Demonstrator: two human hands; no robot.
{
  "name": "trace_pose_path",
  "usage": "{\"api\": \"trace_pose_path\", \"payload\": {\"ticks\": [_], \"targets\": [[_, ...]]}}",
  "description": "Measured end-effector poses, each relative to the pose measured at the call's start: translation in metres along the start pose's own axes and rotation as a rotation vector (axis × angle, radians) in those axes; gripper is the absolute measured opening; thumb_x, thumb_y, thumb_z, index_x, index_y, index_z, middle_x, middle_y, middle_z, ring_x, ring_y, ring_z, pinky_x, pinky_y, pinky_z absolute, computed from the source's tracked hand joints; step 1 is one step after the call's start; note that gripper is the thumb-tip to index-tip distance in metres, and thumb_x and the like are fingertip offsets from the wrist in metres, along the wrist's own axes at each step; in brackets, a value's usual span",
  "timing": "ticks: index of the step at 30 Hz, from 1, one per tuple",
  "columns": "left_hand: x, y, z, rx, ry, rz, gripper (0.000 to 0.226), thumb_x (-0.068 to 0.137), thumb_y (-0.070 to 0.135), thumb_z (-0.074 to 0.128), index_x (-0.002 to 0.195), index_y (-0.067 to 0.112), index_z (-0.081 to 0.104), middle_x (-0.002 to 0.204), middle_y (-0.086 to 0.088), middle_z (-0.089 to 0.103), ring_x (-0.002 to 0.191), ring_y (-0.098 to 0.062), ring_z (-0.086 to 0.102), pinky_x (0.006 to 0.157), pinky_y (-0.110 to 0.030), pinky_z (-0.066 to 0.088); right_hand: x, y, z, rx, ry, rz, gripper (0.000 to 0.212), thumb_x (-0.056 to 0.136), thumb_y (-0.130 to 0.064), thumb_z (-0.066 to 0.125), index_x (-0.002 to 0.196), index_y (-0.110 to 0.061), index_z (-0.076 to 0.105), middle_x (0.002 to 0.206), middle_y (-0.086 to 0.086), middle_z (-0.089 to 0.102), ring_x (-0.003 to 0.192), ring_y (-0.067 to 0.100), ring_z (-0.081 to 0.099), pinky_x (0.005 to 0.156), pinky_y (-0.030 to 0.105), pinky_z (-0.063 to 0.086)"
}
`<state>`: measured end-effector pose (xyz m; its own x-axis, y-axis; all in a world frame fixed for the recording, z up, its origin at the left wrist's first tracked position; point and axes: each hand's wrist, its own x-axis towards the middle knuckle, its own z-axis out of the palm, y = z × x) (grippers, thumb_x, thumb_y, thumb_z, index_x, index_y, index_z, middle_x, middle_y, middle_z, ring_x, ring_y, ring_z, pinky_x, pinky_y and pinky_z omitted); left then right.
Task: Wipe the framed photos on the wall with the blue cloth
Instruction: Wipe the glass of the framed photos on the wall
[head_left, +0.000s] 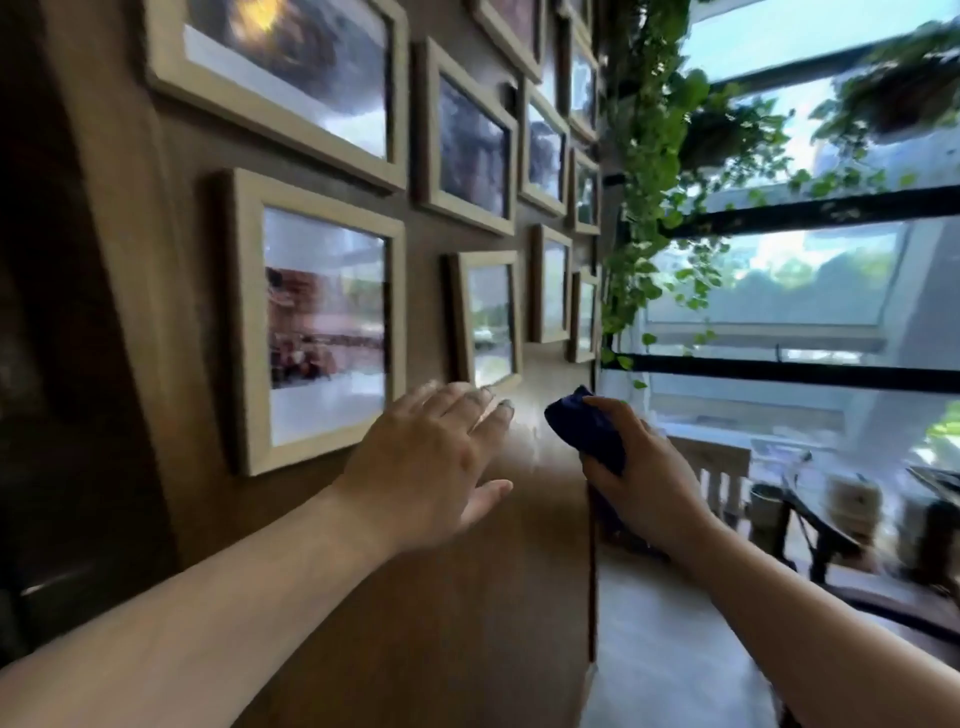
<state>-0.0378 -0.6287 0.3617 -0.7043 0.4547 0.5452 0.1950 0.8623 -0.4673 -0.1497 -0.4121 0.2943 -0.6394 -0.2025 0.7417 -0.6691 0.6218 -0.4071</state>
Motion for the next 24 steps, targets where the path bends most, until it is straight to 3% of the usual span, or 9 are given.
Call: {"api": "trace_pose_path", "payload": {"ticks": [7, 11, 13, 18, 22, 24], "targets": [[-0.010, -0.055, -0.052, 0.256, 0.083, -0.162, 0.066, 0.090, 0.054, 0.044, 0.140, 0.011, 0.040, 0.144, -0.016, 0.047, 0.134, -0.033, 0.040, 0.111, -0.053, 0.033, 0.088, -0.056, 0.032, 0.245, -0.031, -0.157, 0.051, 0.086, -0.028, 0.061, 0.126, -0.050, 0.038, 0.103, -0.010, 0.060, 0.073, -0.002, 0.055, 0.055, 0.023, 0.042], [0.005, -0.091, -0.096, 0.420, 0.124, -0.258, 0.067, 0.091, 0.054, 0.045, 0.139, 0.008, 0.039, 0.143, -0.020, 0.046, 0.133, -0.036, 0.039, 0.108, -0.056, 0.034, 0.144, -0.099, 0.024, 0.350, -0.017, -0.297, 0.052, 0.086, -0.028, 0.060, 0.127, -0.049, 0.036, 0.110, -0.010, 0.056, 0.081, 0.010, 0.058, 0.065, 0.039, 0.052], [0.015, -0.108, -0.117, 0.494, 0.136, -0.298, 0.069, 0.091, 0.054, 0.042, 0.140, 0.007, 0.037, 0.145, -0.021, 0.044, 0.135, -0.036, 0.037, 0.108, -0.056, 0.033, 0.170, -0.119, 0.015, 0.389, 0.025, -0.375, 0.052, 0.086, -0.028, 0.061, 0.128, -0.046, 0.037, 0.111, -0.010, 0.054, 0.085, 0.012, 0.056, 0.069, 0.036, 0.048], [0.037, -0.149, -0.167, 0.649, 0.203, -0.417, 0.079, 0.086, 0.062, 0.041, 0.142, 0.006, 0.031, 0.148, -0.022, 0.037, 0.137, -0.037, 0.031, 0.110, -0.057, 0.030, 0.230, -0.175, -0.010, 0.403, 0.136, -0.561, 0.050, 0.087, -0.029, 0.059, 0.130, -0.040, 0.036, 0.119, -0.008, 0.049, 0.089, 0.009, 0.049, 0.059, 0.020, 0.035], [0.056, -0.173, -0.194, 0.707, 0.233, -0.496, 0.099, 0.078, 0.075, 0.038, 0.145, 0.003, 0.025, 0.153, -0.021, 0.029, 0.142, -0.036, 0.023, 0.114, -0.055, 0.025, 0.272, -0.221, -0.027, 0.417, 0.227, -0.627, 0.052, 0.086, -0.030, 0.056, 0.133, -0.035, 0.034, 0.125, 0.000, 0.046, 0.094, 0.019, 0.053, 0.067, 0.036, 0.049], [0.062, -0.184, -0.197, 0.723, 0.223, -0.532, 0.111, 0.072, 0.084, 0.033, 0.147, 0.003, 0.019, 0.156, -0.019, 0.024, 0.145, -0.033, 0.016, 0.116, -0.054, 0.019, 0.289, -0.244, -0.030, 0.404, 0.288, -0.649, 0.053, 0.085, -0.029, 0.056, 0.133, -0.036, 0.034, 0.126, 0.002, 0.043, 0.092, 0.019, 0.051, 0.062, 0.032, 0.047]]}}
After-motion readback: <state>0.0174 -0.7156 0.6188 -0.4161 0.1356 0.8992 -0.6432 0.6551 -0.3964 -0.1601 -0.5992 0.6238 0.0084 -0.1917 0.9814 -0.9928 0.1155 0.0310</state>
